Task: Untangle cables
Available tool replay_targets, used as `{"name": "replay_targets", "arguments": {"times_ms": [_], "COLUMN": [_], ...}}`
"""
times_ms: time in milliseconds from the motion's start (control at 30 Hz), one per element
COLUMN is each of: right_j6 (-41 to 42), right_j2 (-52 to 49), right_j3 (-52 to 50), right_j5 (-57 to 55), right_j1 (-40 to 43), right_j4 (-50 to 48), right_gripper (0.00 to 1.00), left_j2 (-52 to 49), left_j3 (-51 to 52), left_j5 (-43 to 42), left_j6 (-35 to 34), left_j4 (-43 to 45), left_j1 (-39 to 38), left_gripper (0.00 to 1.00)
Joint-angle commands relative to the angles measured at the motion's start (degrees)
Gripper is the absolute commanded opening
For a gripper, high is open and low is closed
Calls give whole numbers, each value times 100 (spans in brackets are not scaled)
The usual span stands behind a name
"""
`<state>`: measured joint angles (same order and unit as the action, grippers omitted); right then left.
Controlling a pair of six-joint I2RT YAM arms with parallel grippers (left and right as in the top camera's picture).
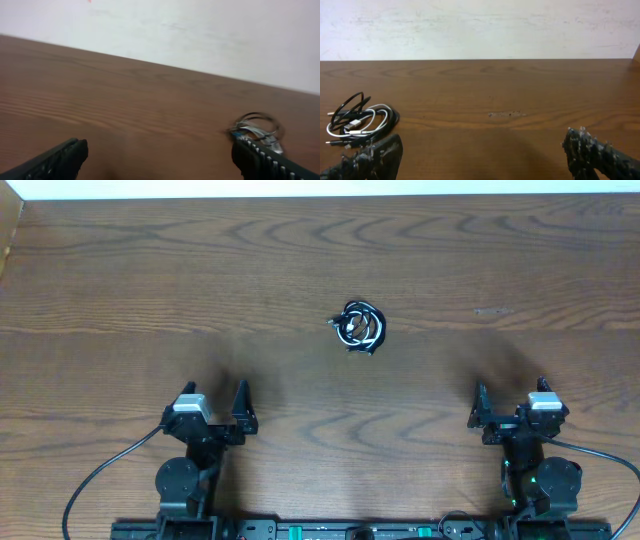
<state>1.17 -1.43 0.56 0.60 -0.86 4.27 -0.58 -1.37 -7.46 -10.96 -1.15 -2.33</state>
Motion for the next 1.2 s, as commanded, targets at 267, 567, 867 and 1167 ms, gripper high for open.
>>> {"name": "replay_targets", "arguments": {"times_ms": [267, 567, 867, 1167], "right_j6": [-61, -61, 597, 4256], "right_j2": [31, 31, 31, 31], "right_j3": [-24, -24, -24, -24], "right_j5": [-22, -22, 597, 2920], "right_j1": [13, 13, 2, 2], "right_j4": [2, 2, -50, -177], "right_gripper": [99, 99, 99, 99], "left_j2": [24, -962, -3303, -4568], "left_j3": [-758, -3029, -5213, -5281], "left_j5": [-1587, -1591, -1801, -2387], "left_j6": [-647, -177, 407, 275], "left_j4": [981, -1311, -4120, -4188], "left_j1": [28, 28, 28, 26], "left_gripper": [98, 98, 98, 98]}}
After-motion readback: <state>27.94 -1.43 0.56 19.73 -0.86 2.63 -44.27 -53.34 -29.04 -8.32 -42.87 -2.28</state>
